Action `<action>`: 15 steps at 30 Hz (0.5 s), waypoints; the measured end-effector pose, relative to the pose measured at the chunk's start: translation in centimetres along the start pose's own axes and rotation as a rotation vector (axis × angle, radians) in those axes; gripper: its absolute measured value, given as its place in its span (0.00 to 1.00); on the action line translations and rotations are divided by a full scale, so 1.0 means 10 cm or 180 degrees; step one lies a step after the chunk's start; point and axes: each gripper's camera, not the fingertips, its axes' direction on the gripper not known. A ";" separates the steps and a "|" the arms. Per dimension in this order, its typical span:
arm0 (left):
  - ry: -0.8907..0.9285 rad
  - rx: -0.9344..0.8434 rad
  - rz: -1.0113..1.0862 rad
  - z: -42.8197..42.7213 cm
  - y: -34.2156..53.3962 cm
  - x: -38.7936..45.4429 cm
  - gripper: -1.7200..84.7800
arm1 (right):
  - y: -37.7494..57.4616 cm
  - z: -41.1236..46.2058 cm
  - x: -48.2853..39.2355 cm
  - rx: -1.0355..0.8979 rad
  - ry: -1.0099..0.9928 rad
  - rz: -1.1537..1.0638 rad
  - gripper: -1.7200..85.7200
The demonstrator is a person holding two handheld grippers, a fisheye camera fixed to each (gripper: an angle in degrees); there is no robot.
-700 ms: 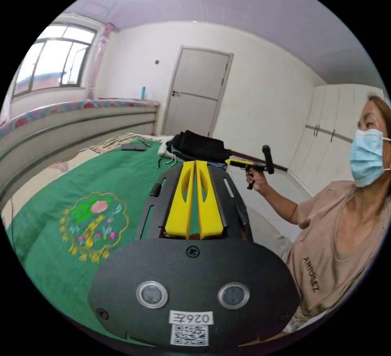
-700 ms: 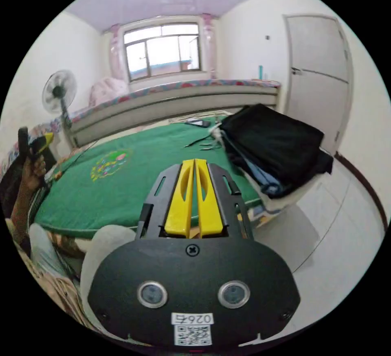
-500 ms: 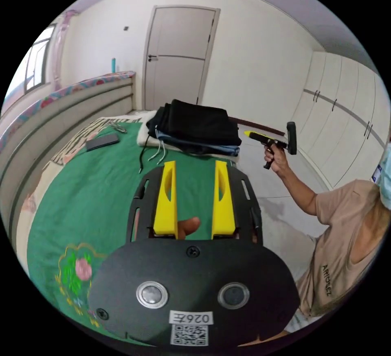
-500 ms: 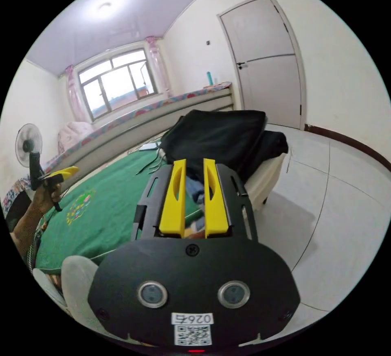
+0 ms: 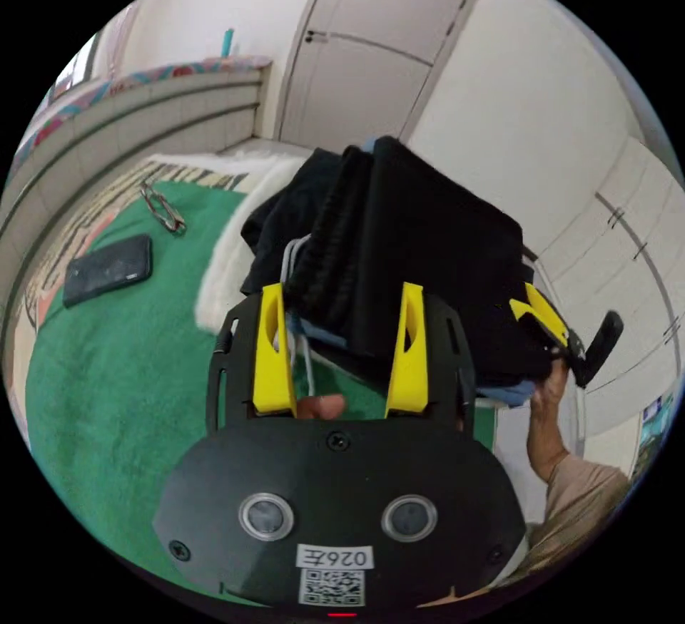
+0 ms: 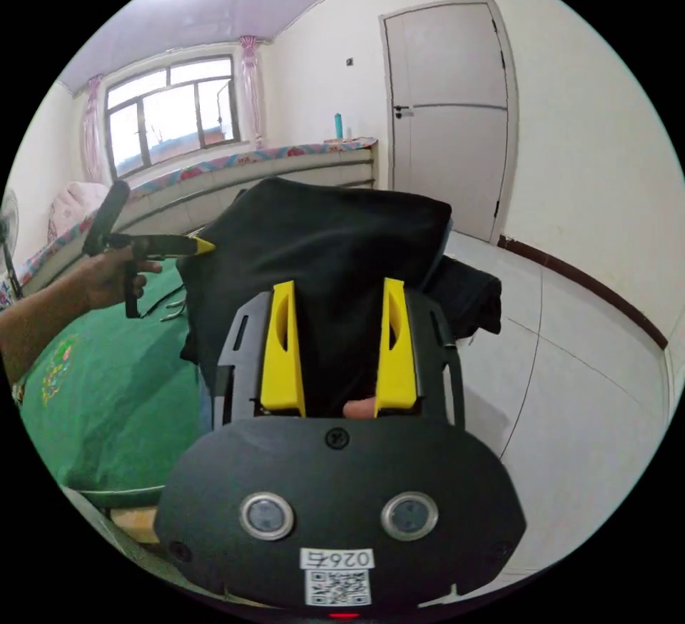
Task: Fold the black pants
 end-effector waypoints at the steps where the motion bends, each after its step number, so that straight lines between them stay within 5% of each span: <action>1: 0.0073 -0.0011 -0.0142 0.06 0.01 -0.10 0.26 | 0.00 -0.02 -0.01 0.0053 0.0028 -0.0054 0.11; 5: 0.0053 0.0332 -0.0095 -0.20 0.18 -0.24 0.13 | -0.11 -0.20 -0.04 0.0202 0.0002 -0.0206 0.02; 10: 0.0297 0.0403 0.0063 -0.60 0.26 -0.32 0.10 | -0.32 -0.58 0.01 0.0324 -0.0271 -0.0126 0.01; 15: 0.0813 0.0534 0.0084 -1.19 0.43 -0.44 0.09 | -0.43 -1.40 -0.11 0.1062 -0.0726 -0.0157 0.01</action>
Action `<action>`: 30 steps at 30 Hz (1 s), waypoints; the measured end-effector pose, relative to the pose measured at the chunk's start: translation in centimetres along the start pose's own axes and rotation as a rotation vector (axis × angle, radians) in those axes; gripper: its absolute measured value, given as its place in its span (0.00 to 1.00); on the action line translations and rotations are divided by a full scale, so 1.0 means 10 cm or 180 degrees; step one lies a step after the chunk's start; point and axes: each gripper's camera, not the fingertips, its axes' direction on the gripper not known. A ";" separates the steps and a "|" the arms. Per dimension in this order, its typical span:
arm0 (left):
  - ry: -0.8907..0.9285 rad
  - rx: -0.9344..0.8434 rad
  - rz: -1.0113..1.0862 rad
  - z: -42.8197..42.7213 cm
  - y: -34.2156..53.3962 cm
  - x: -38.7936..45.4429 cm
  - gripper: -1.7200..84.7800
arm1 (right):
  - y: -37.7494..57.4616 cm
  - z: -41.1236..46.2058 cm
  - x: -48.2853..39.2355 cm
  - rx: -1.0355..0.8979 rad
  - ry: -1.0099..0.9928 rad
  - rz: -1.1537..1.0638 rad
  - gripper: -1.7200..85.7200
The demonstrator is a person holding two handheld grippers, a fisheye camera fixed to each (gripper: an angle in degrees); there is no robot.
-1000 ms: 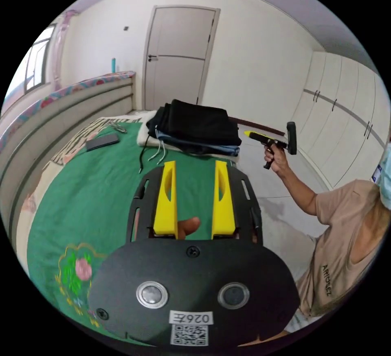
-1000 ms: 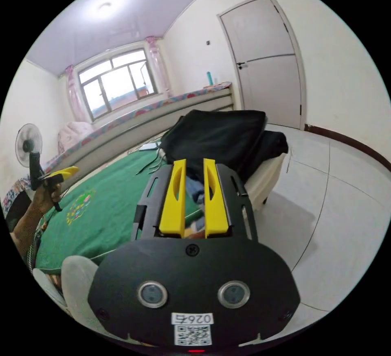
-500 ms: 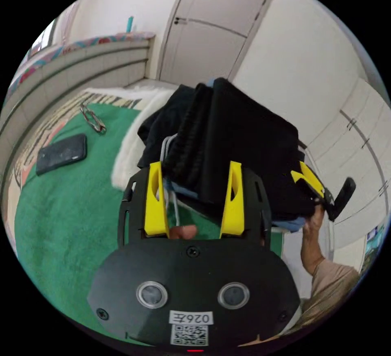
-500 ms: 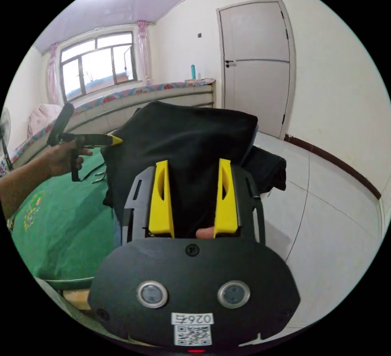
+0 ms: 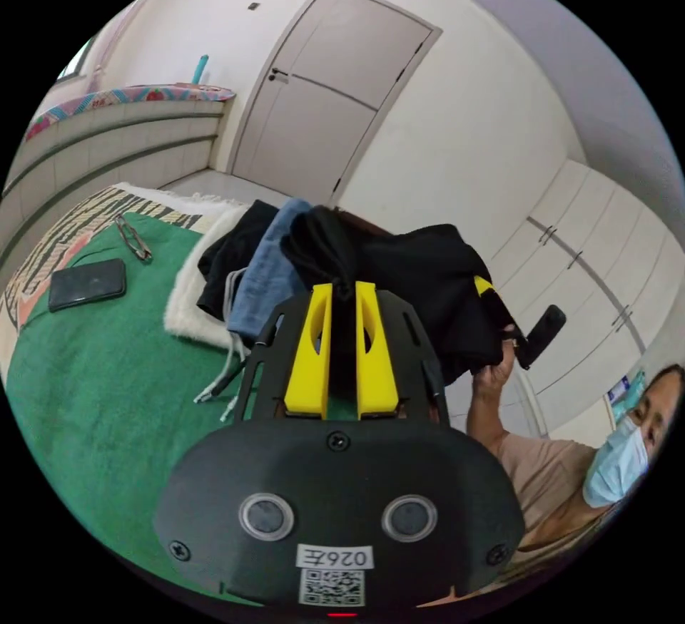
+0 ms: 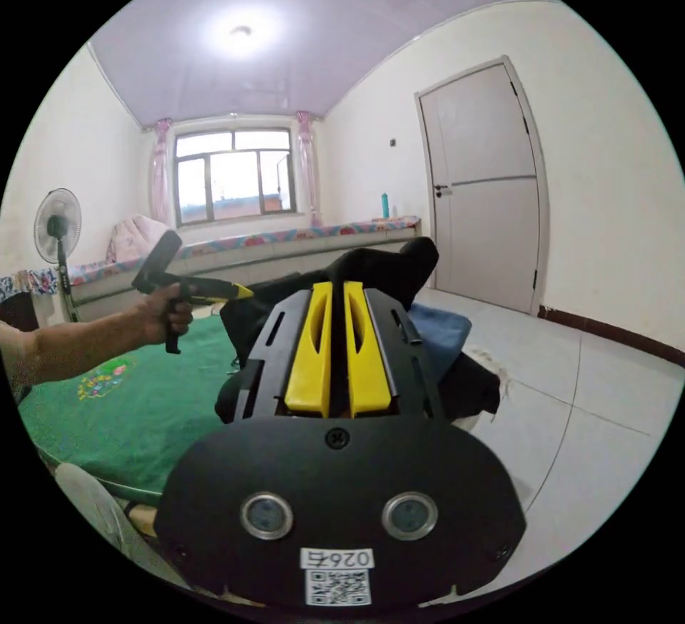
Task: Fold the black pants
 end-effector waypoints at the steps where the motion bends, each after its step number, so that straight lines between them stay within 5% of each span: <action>1: 0.0156 0.0096 -0.0019 -0.23 0.07 0.03 0.08 | -0.04 -0.09 -0.06 0.0078 -0.0040 -0.0030 0.01; 9: 0.0579 0.0576 -0.0121 -2.35 1.05 0.30 0.07 | -0.50 -1.04 -1.31 0.0639 -0.1336 -0.0491 0.01; 14: -0.0124 0.1304 -0.0242 -4.38 2.04 0.65 0.06 | -0.62 -0.97 -2.44 0.0409 -0.2246 -0.0660 0.01; 19: -0.0811 0.1785 -0.0363 -5.91 3.10 0.99 0.06 | -0.40 -0.63 -3.63 -0.0240 -0.2533 -0.0735 0.01; 23: -0.1633 0.1595 -0.0978 -6.53 4.11 0.92 0.12 | 0.20 -0.09 -4.52 -0.1494 -0.2490 -0.1062 0.05; 30: -0.1510 0.2142 -0.1651 -7.47 4.82 0.42 0.12 | 0.67 -0.07 -5.90 -0.1990 -0.2858 -0.1762 0.08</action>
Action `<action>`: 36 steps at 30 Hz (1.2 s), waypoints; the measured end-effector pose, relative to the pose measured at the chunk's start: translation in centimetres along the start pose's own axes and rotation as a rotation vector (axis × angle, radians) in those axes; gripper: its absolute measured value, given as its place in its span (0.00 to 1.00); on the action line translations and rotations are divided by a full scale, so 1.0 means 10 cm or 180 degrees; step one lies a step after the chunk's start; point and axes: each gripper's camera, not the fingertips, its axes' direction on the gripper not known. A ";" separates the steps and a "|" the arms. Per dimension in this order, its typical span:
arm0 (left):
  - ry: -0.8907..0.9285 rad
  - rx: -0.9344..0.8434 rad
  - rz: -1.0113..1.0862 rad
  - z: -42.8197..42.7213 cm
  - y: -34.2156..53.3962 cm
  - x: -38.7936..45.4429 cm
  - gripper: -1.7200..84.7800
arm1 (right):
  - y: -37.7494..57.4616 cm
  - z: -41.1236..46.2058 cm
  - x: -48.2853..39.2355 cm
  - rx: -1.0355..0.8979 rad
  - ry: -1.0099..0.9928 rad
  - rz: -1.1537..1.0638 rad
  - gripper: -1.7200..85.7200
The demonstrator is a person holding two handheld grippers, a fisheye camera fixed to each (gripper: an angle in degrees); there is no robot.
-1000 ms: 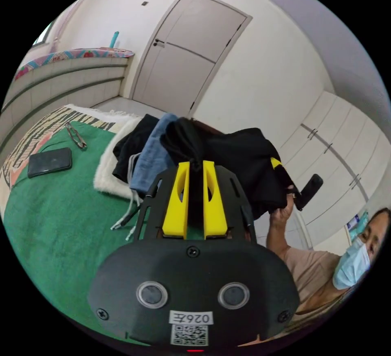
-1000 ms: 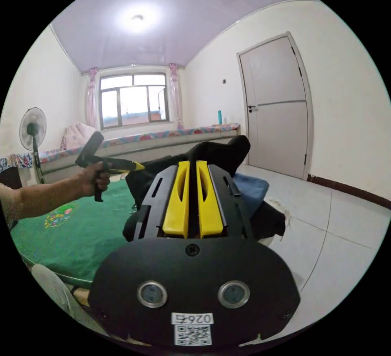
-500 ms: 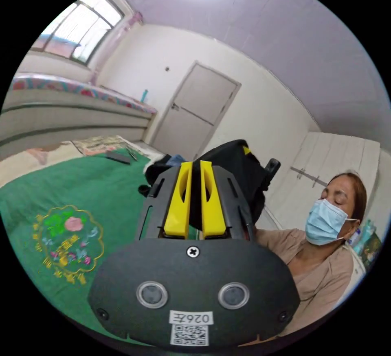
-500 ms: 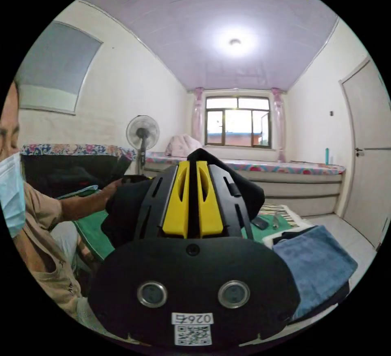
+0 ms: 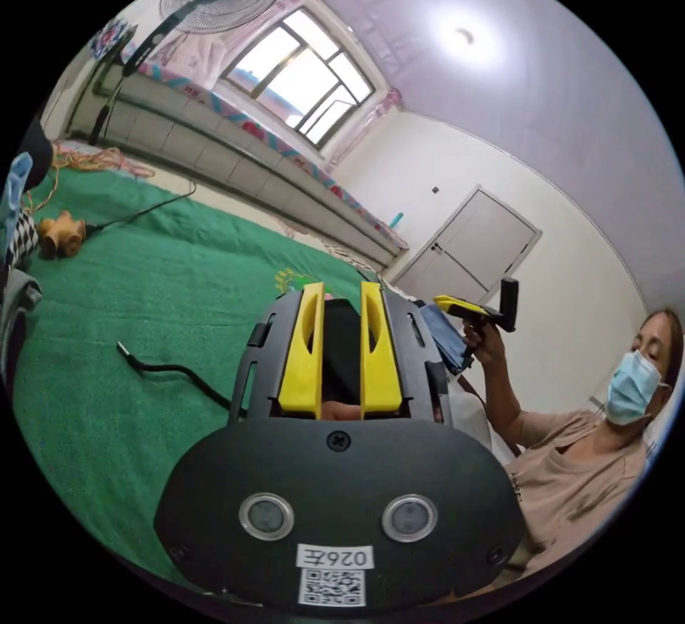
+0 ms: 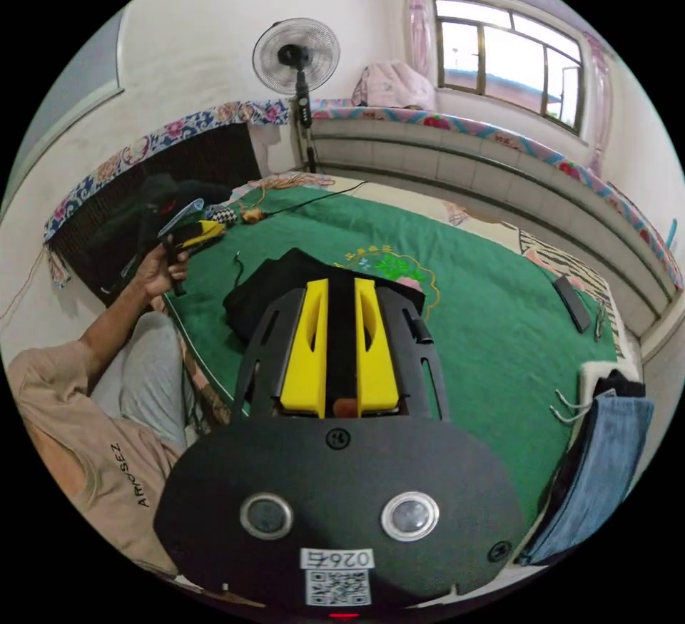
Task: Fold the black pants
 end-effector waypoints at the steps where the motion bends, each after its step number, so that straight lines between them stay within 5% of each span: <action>1: -0.0005 -0.0071 -0.0074 0.02 -0.11 -0.11 0.12 | -0.05 0.09 -0.08 -0.0030 -0.0012 -0.0054 0.08; 9: 0.0068 -0.0602 -0.0776 0.18 -0.32 -0.67 0.05 | -0.04 1.58 -0.79 -0.0109 -0.1053 -0.0255 0.14; 17: -0.0116 -0.0896 -0.0162 -0.20 -0.84 -0.24 0.21 | -0.07 2.44 -1.01 -0.0444 -0.1203 -0.0291 0.17; 25: -0.0438 -0.1580 0.0094 -0.10 -1.08 0.06 0.20 | -0.07 2.65 -0.98 -0.0316 -0.1084 -0.0438 0.12; 36: 0.0336 -0.1433 -0.0273 -0.51 -1.44 0.20 0.21 | -0.21 2.57 -0.38 -0.0337 -0.1378 0.0032 0.01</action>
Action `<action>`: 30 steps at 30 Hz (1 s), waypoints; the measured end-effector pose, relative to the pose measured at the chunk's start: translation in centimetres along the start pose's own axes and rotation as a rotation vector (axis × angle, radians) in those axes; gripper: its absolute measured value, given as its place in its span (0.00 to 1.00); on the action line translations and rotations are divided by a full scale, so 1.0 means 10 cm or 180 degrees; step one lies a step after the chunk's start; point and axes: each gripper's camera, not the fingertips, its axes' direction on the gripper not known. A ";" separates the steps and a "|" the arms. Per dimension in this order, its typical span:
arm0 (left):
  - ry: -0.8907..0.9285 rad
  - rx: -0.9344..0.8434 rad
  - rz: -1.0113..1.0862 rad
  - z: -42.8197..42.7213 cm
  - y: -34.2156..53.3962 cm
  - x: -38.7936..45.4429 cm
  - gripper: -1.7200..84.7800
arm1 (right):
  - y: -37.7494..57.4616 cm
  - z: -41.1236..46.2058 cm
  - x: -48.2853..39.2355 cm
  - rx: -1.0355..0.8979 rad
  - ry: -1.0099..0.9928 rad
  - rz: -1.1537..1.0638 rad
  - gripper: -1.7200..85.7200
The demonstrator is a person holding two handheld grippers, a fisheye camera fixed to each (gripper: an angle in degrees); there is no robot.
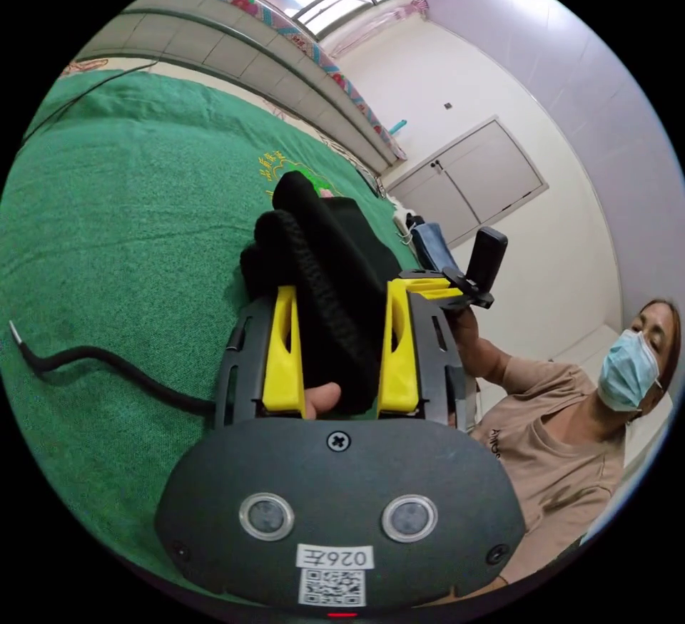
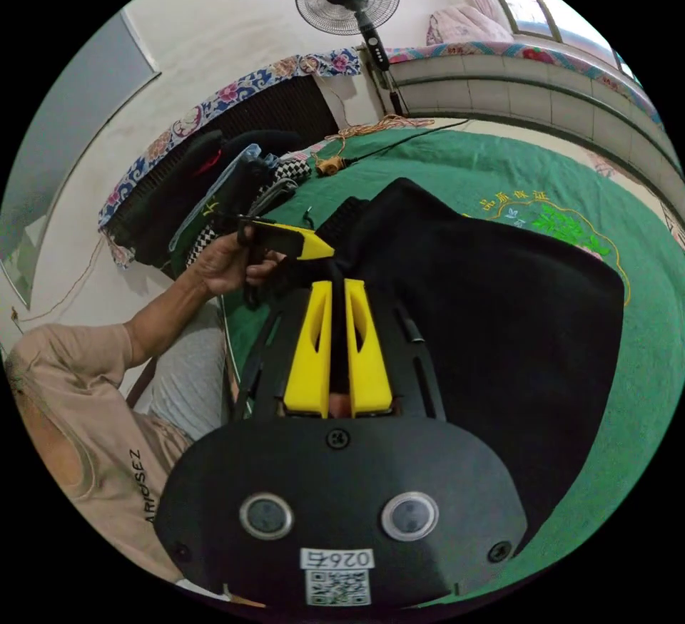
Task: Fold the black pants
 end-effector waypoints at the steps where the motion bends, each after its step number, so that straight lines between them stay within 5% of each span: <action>1: 0.0044 0.0008 -0.0014 -0.04 -0.02 0.03 0.22 | 0.00 -0.03 0.03 0.0012 -0.0011 0.0025 0.01; 7: 0.0029 -0.0172 0.0153 -0.02 -0.16 0.28 0.22 | -0.02 -0.48 0.39 0.0336 -0.0109 0.0334 0.01; 12: 0.0077 -0.0492 -0.0112 0.11 -0.31 0.36 0.12 | 0.07 -0.97 0.79 0.0709 -0.0223 0.0738 0.01; 16: 0.0504 -0.0183 -0.0460 -0.04 -0.25 0.32 0.10 | 0.10 -1.16 1.02 0.0817 -0.0446 0.0937 0.01; 20: 0.0277 0.0240 -0.0047 -0.52 -0.35 0.88 0.10 | 0.15 -1.69 1.17 0.1446 -0.0608 0.0958 0.01; 25: -0.0877 0.0281 0.0436 -1.21 -0.36 1.61 0.10 | 0.39 -2.58 1.26 0.2072 0.0182 0.1004 0.01; 30: -0.1444 -0.0149 -0.0528 -1.31 -0.14 1.08 0.15 | 0.48 -2.86 1.72 0.1192 0.1672 0.2083 0.02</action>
